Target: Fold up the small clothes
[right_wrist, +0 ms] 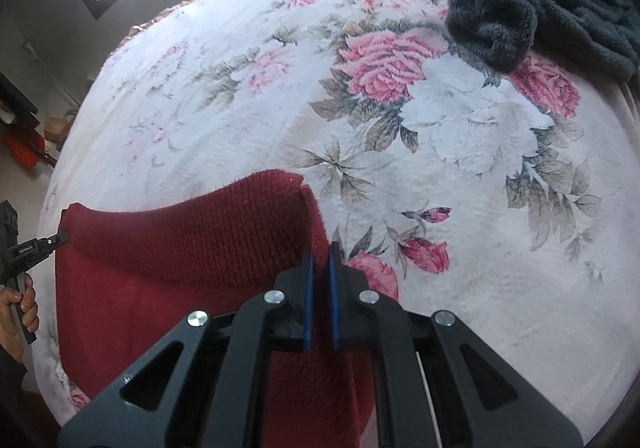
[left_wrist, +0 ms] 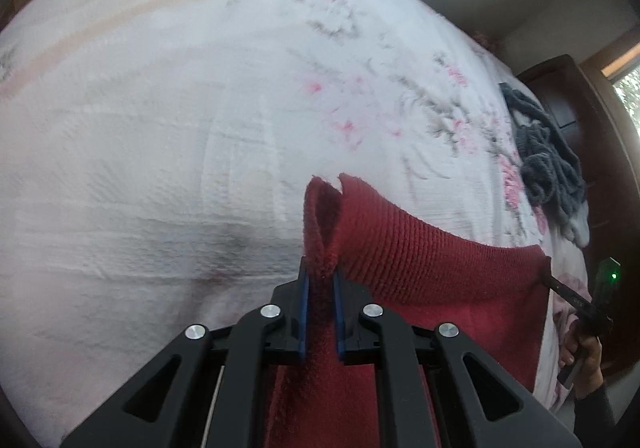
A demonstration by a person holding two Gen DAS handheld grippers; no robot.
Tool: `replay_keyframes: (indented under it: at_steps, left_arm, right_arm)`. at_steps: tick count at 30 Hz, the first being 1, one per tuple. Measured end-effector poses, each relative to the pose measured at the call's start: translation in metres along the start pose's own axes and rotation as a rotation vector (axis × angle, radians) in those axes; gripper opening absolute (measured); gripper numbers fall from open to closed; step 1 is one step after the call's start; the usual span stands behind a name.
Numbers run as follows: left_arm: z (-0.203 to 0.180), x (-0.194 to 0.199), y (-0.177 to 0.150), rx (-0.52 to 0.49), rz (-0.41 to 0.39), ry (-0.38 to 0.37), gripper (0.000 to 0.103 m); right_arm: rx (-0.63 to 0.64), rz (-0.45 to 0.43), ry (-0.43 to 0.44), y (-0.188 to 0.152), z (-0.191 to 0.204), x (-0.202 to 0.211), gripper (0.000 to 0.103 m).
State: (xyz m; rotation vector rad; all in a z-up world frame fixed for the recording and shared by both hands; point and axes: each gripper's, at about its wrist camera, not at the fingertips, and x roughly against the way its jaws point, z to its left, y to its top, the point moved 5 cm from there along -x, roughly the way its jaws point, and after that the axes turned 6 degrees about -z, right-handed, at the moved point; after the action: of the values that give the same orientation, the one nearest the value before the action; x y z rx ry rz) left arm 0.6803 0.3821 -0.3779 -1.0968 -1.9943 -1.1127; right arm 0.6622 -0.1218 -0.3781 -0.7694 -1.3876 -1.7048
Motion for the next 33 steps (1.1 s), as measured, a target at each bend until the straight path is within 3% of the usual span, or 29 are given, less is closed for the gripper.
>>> replay_keyframes:
  at_steps: [7,8,10,11,13,15,17,19,20,22,24,25,28,29,30,31,32,33]
  left_arm:
    - [0.038,-0.039,-0.013,0.081,0.097,0.067,0.013]
    - [0.038,-0.036,-0.012,0.078,0.089,0.086,0.015]
    - [0.03,-0.016,-0.006,0.031,0.024,0.18,0.024]
    - [0.023,-0.004,-0.003,-0.002,-0.025,0.195,0.022]
    - [-0.004,0.013,-0.007,-0.064,-0.068,0.094,0.022]
    - [-0.027,0.01,-0.02,-0.106,-0.031,-0.032,0.022]
    - [-0.024,-0.011,-0.032,-0.099,0.037,-0.022,0.024]
    - [-0.003,-0.031,-0.04,-0.065,0.084,0.06,0.023]
    - [0.007,-0.037,-0.041,-0.042,0.09,0.08,0.01]
    - [0.02,-0.03,-0.04,0.002,0.076,0.087,0.002]
    - [0.013,-0.001,-0.038,-0.006,0.016,0.034,0.003]
    - [0.003,0.012,-0.041,-0.023,0.001,-0.02,0.005]
    - [-0.017,0.045,-0.072,-0.071,0.002,-0.2,0.007]
    - [-0.015,0.044,-0.087,-0.075,0.028,-0.213,0.008]
    - [-0.007,0.036,-0.099,-0.087,0.057,-0.177,0.008]
    - [0.004,0.025,-0.107,-0.087,0.08,-0.125,0.008]
    - [0.016,0.016,-0.113,-0.057,0.096,-0.103,0.005]
    - [0.028,0.014,-0.113,-0.015,0.099,-0.105,0.003]
  right_arm:
    - [0.001,0.052,-0.024,-0.005,-0.013,-0.044,0.007]
    - [-0.018,0.093,-0.023,-0.012,-0.019,-0.054,0.009]
    - [-0.022,0.062,-0.034,-0.013,-0.023,-0.051,0.018]
    - [-0.042,0.032,-0.025,-0.012,-0.023,-0.042,0.018]
    - [-0.115,-0.049,0.061,-0.009,-0.023,-0.017,0.019]
    - [-0.153,-0.054,0.155,-0.016,-0.019,-0.007,0.019]
    - [-0.168,0.009,0.216,-0.028,-0.012,-0.017,0.019]
    - [-0.173,0.085,0.215,-0.041,-0.012,-0.034,0.012]
    - [-0.179,0.105,0.196,-0.045,-0.018,-0.042,0.006]
    - [-0.23,0.116,0.182,-0.049,-0.034,-0.047,0.0]
    - [-0.261,0.087,0.2,-0.045,-0.035,-0.029,0.006]
    - [-0.259,0.071,0.238,-0.045,-0.029,-0.017,0.01]
    - [-0.234,0.076,0.4,-0.067,0.002,0.016,0.01]
    - [-0.224,0.095,0.431,-0.079,0.01,0.019,0.01]
    - [-0.222,0.131,0.449,-0.096,0.017,0.016,0.01]
    - [-0.211,0.161,0.435,-0.109,0.018,0.009,0.005]
    - [-0.185,0.179,0.371,-0.123,0.015,-0.003,0.0]
    - [-0.193,0.175,0.372,-0.127,0.012,-0.008,0.0]
